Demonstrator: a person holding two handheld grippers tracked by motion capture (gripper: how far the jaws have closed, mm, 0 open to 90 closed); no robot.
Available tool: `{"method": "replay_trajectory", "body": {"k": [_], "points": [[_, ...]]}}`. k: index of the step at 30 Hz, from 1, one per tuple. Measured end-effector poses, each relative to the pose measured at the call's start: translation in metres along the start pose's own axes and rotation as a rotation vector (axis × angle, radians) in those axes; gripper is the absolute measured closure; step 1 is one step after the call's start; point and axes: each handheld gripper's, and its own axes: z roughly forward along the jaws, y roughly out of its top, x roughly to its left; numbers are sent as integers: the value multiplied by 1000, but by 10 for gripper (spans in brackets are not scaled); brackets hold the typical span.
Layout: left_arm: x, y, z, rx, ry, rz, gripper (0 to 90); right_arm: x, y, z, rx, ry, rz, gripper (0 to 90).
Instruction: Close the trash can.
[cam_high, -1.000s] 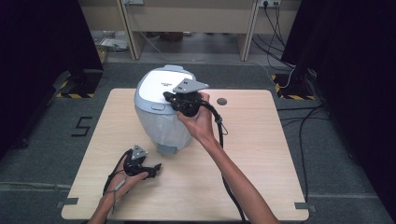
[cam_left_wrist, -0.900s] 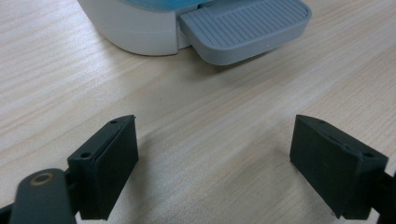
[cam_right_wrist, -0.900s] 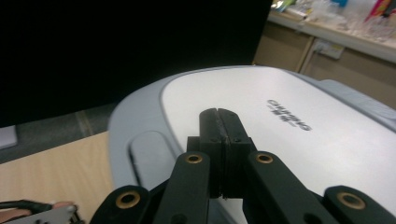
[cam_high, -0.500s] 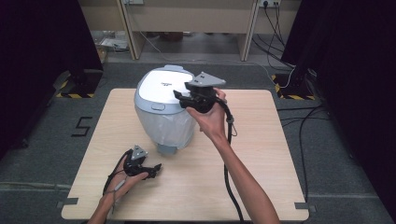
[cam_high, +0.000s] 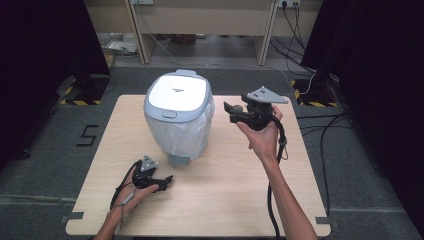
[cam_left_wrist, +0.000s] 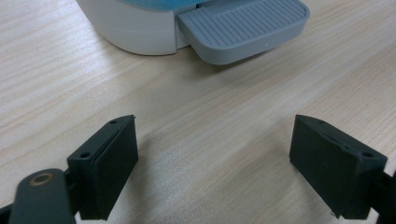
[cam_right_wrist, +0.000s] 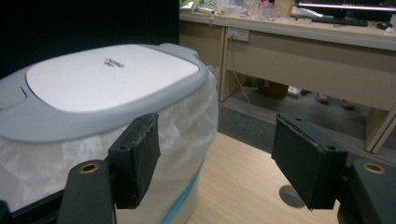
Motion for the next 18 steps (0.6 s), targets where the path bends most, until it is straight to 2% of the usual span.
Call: {"method": "replay_trajectory", "body": {"k": [3, 6, 7, 9, 13, 18], "points": [[0, 0, 0, 0, 0, 0, 141, -6, -13, -7, 2, -13, 12, 307], [0, 0, 0, 1, 0, 1, 141, -7, -19, -9, 10, -17, 17, 302], [0, 0, 0, 1, 0, 1, 141, -8, -27, -11, 18, -22, 17, 301], [0, 0, 0, 0, 0, 0, 141, -8, -30, -12, 23, -25, 12, 299], [0, 0, 0, 0, 1, 1, 141, -7, -50, -16, 55, -38, -1, 291], [0, 0, 0, 0, 2, 1, 141, -7, -64, -18, 69, -42, 5, 287]]}}
